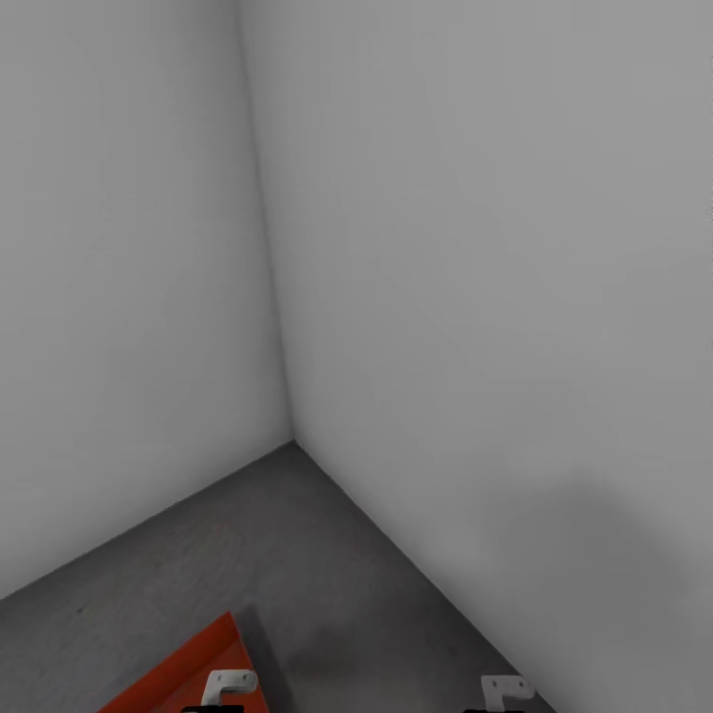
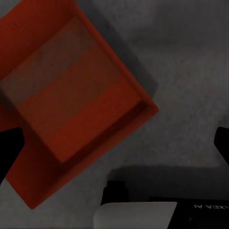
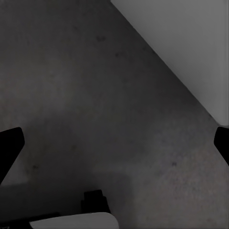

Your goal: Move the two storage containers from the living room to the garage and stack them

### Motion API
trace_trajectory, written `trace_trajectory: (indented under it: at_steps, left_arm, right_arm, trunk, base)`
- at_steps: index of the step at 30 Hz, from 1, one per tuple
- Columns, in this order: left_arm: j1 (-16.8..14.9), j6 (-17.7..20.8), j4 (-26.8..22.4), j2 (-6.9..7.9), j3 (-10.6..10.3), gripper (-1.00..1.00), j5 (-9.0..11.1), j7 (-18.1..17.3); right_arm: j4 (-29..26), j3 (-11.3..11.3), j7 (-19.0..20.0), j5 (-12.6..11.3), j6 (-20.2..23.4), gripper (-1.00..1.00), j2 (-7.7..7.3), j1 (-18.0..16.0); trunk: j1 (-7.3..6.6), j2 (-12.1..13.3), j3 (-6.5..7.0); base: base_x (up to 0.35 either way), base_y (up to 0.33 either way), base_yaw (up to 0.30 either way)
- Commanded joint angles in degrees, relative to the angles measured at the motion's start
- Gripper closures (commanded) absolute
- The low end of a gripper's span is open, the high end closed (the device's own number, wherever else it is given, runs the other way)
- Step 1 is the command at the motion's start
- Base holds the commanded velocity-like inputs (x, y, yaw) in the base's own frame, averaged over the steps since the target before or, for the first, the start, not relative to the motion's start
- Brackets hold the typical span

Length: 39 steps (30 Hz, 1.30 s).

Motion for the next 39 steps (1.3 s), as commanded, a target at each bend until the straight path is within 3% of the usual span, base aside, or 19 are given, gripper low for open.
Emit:
trace_trajectory:
  at_steps: [1, 10, 39]
  left_arm:
    - [0.0, 0.0, 0.0, -0.02, 0.1, -1.00, -0.1, 0.2]
    - [0.0, 0.0, 0.0, -0.12, 0.1, -1.00, -0.1, 0.2]
    - [0.0, 0.0, 0.0, -0.13, 0.1, -1.00, -0.1, 0.2]
  right_arm:
    - [0.0, 0.5, -0.1, -0.6, -0.2, -1.00, 0.02, 0.0]
    - [0.0, 0.5, -0.2, -0.6, 0.0, -1.00, 0.00, 0.0]
    - [0.1, 0.5, -0.2, -0.6, 0.4, -1.00, 0.02, 0.0]
  trunk:
    - [0.00, 0.0, 0.03]
    - [0.00, 0.0, 0.38]
    - [0.00, 0.0, 1.65]
  base:
    - [0.000, 0.000, 0.000]
    - [0.000, 0.000, -0.052]
    - [0.000, 0.000, -0.220]
